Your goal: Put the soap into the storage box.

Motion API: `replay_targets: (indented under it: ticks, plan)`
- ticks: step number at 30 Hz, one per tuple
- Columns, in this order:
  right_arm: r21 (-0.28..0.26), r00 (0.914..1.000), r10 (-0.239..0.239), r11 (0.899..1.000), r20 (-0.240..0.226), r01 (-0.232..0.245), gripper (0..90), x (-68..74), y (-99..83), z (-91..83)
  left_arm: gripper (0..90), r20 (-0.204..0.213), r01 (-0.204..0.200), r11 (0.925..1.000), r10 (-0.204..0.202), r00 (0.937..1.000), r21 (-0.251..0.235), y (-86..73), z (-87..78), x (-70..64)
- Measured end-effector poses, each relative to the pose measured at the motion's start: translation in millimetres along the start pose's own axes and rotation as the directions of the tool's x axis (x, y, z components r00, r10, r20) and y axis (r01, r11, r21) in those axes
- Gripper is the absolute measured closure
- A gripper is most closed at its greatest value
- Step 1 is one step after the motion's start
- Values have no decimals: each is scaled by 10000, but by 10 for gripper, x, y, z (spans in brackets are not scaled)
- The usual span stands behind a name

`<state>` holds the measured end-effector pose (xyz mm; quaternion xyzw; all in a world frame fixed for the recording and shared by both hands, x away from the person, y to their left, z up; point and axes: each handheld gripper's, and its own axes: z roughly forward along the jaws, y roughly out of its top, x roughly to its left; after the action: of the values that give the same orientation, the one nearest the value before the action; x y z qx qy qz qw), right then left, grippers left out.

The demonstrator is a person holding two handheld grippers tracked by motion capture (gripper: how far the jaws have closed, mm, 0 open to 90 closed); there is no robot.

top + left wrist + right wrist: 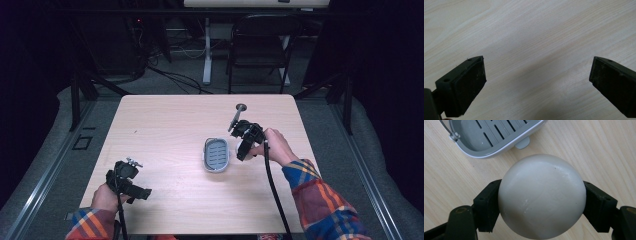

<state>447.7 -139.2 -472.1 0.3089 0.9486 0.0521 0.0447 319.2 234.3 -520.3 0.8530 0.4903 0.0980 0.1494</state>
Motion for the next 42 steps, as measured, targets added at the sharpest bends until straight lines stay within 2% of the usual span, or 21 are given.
replay_targets:
  ticks: [9,17,42]
  plan:
    - [-64,9999,-74,10000,-108,74,244,32,110,-3,5,10,30,10000,-29,10000,-24,-1,2,1]
    - [55,9994,-348,9994,-64,349,244,72,241,-42,5,22,27,10000,-27,10000,-26,-2,2,1]
    - [-12,9945,-986,9951,-367,986,243,283,607,74,5,14,-17,10000,17,10000,31,-6,0,2]
